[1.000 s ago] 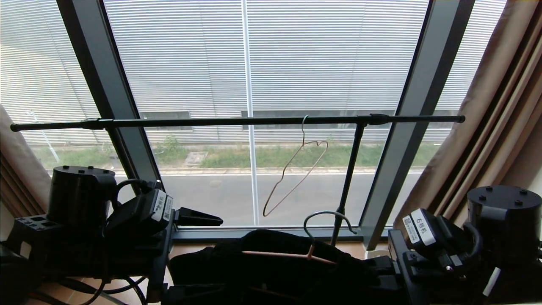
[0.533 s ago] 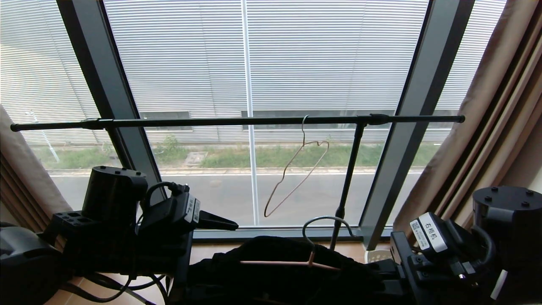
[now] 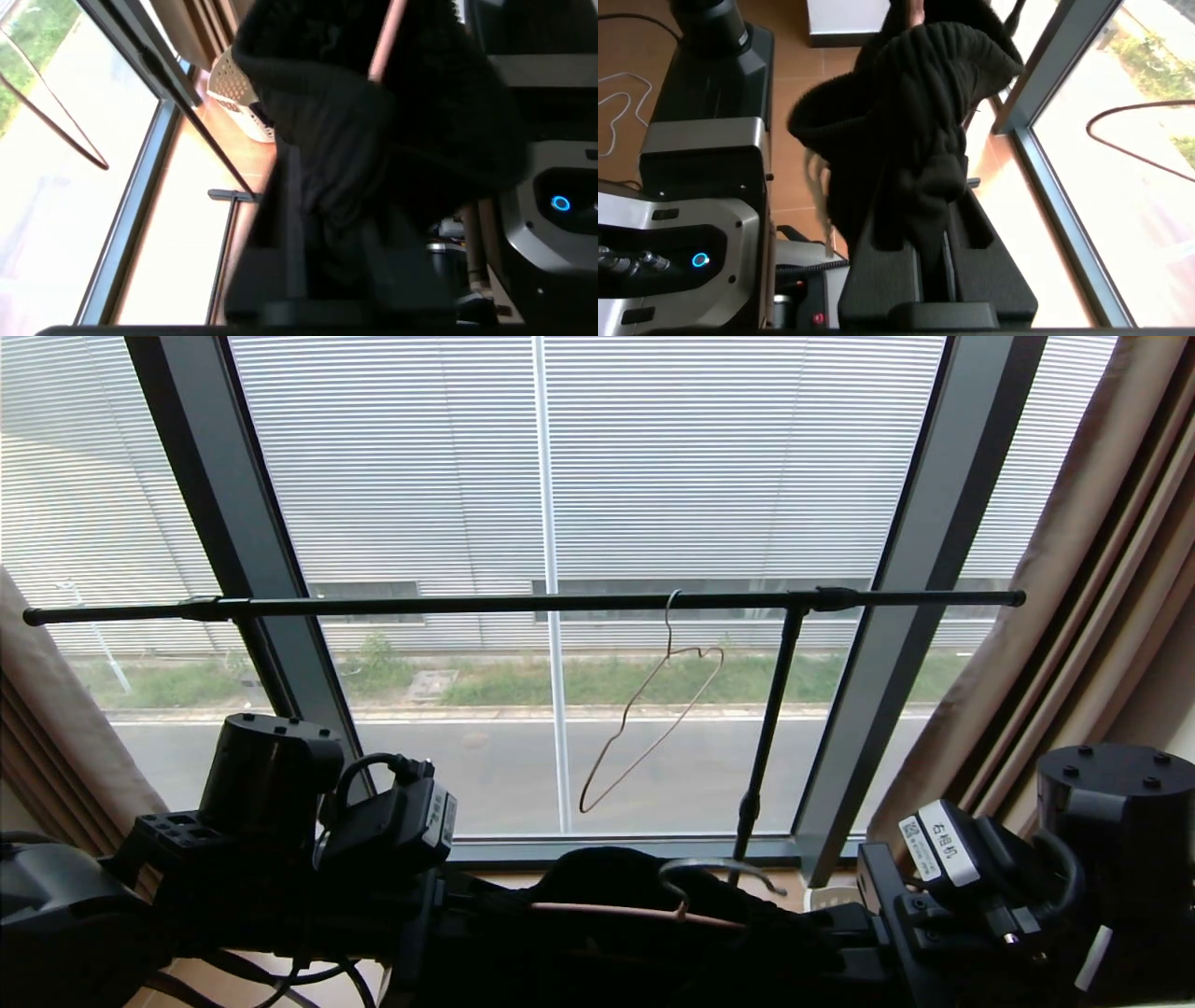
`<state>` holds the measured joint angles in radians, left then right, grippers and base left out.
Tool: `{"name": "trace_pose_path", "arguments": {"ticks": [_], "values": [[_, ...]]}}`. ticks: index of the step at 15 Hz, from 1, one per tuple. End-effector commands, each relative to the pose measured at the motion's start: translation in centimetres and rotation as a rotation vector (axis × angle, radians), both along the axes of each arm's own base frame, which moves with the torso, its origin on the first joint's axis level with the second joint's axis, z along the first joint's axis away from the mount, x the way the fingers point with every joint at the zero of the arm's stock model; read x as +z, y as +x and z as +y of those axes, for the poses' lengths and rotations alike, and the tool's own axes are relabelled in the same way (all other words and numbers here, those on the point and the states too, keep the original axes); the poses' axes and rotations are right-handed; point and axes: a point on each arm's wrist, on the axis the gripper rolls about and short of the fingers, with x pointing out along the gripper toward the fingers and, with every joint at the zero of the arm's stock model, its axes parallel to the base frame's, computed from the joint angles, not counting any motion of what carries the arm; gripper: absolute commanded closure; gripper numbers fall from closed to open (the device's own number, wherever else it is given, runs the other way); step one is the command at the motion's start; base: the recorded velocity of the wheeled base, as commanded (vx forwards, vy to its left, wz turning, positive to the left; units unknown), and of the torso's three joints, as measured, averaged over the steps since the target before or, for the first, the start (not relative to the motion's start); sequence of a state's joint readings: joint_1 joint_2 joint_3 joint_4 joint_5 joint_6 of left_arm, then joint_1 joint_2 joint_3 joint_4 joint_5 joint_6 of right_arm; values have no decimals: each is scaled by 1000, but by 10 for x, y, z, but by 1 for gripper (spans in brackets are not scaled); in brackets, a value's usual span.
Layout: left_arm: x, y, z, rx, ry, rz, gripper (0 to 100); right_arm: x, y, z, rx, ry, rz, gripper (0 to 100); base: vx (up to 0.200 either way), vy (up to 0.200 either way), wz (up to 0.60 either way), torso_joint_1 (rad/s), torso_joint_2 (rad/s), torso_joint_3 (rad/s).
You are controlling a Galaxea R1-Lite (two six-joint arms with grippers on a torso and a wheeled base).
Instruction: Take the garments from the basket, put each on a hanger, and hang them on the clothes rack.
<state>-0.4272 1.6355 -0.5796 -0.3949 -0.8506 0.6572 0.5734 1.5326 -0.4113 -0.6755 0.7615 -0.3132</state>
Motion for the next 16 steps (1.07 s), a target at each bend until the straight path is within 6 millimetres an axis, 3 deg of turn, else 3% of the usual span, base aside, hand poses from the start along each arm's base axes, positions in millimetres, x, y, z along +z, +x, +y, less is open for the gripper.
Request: {"name": "trace_pose_path", "arguments": {"ticks": [1,7,8,16], "values": [[3,-4,2,2,-7,-15,100,-2,2,-1,-7,-6,10,100,0,0,0,0,0,0],[8,-23,18,31,-16,-28,100,-4,10,-6,-47,-10,15,100,0,0,0,0,0,0],[8,-26,21,39,-17,-31,100,-3,10,-6,-49,-10,13,0,0,0,0,0,0,0],[16,-46,43,126,-52,-27,100,0,16,-22,-119,-1,-3,0,0,0,0,0,0,0]]}}
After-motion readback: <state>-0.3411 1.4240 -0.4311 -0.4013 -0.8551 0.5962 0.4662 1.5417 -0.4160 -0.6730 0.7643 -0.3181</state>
